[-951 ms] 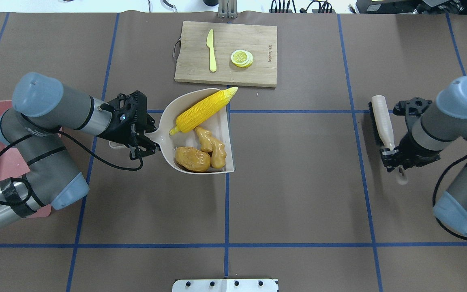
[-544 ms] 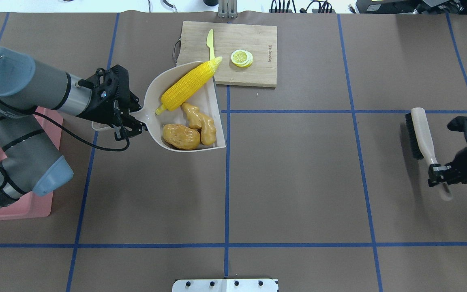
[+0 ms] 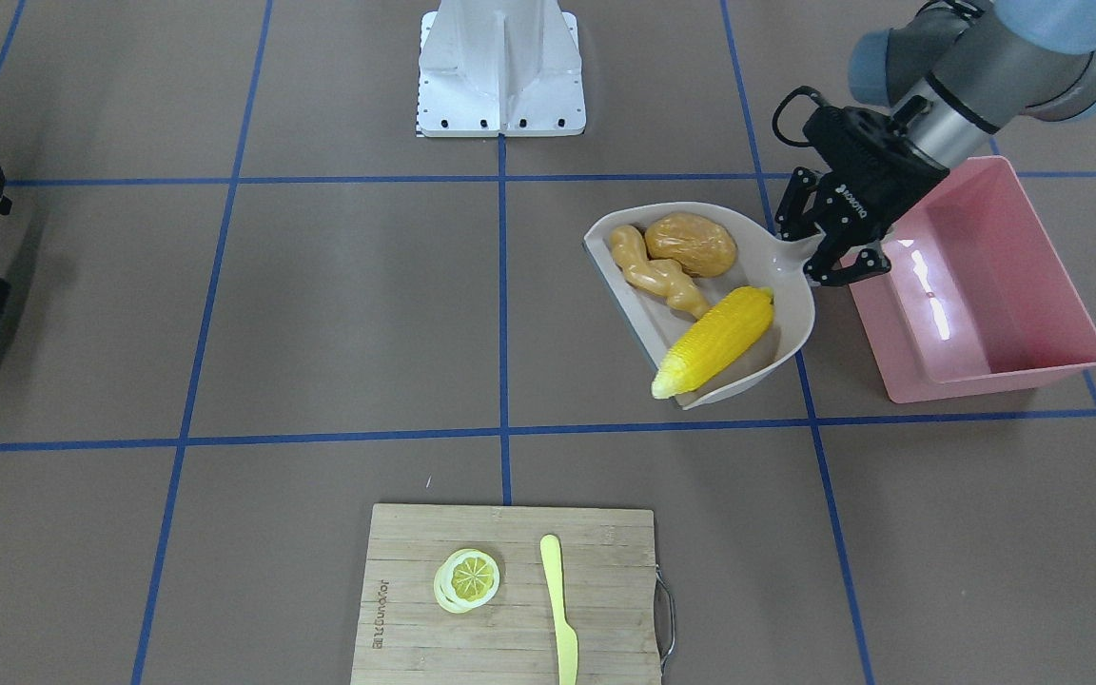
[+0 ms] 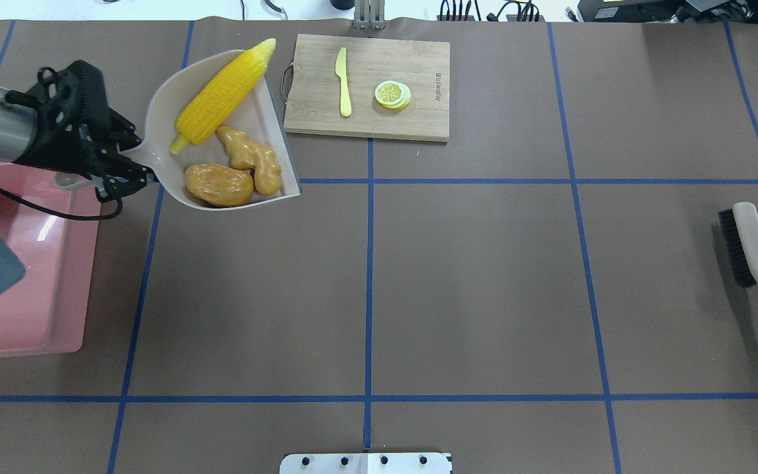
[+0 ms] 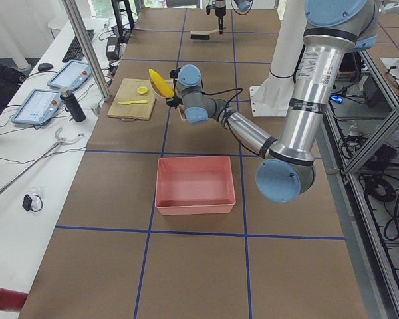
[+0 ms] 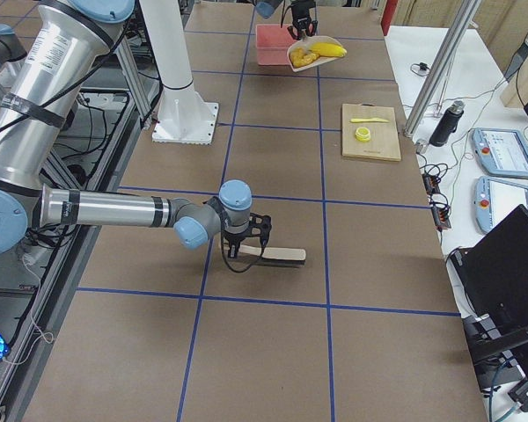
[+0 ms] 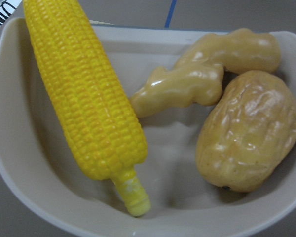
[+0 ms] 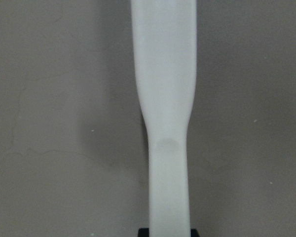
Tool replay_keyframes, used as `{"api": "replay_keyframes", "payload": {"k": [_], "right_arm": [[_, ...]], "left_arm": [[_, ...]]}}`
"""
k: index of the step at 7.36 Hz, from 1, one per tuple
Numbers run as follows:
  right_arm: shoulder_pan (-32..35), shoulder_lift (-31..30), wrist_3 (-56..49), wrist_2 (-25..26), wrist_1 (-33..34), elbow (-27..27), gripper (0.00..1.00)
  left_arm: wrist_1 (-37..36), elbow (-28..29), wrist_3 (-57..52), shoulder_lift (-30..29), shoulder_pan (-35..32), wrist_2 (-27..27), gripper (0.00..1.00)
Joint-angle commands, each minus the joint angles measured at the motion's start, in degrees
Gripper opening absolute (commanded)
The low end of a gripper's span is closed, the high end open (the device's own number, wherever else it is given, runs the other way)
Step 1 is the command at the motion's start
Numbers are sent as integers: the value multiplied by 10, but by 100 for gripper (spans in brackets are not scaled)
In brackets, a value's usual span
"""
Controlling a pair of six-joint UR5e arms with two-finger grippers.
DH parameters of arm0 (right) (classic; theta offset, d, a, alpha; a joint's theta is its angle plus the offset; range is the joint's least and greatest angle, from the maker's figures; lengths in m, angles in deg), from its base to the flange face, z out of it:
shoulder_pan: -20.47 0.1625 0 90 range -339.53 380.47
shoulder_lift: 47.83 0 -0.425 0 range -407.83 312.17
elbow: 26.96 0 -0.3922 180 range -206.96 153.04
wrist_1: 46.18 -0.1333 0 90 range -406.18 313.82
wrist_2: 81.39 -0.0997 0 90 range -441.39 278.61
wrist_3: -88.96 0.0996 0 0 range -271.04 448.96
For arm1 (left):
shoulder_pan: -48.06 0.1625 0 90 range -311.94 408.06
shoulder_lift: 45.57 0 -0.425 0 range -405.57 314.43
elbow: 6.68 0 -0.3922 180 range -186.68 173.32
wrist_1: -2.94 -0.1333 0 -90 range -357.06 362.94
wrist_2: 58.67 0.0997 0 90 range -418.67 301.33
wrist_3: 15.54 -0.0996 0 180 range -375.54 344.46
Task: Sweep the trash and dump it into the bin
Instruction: 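Lift the dustpan toward the pink bin with the left gripper while the right withdraws, then tilt the dustpan over the pink bin with the left gripper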
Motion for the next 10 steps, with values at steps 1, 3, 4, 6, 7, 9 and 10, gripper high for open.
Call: {"api": "replay_keyframes", "payload": {"k": [1,3,4,6,7,9,10], "right_arm": [[18,-3,-11,-21,-67,-54,0],[22,-4,-11,-22,-77,-62,0],[25,-3,-11,-33,-77,-63,2],[32,-3,-11,-36,-76,-67,100],[36,1,-10,-37,-73,-67,100],[64,5,-10,-46,-70,-60,100],[85,11,-12,-53,-70,-59,100]], "left_arm": [[3,-35,-8,74,-75,1,0],[10,-44,-65,153,-129,0,0],[11,-44,-122,201,-159,-2,0],[14,-38,-244,277,-218,-3,0],[26,-32,-300,307,-236,-1,0],[31,-19,-420,329,-263,1,0],[33,-16,-478,329,-264,28,0]]}}
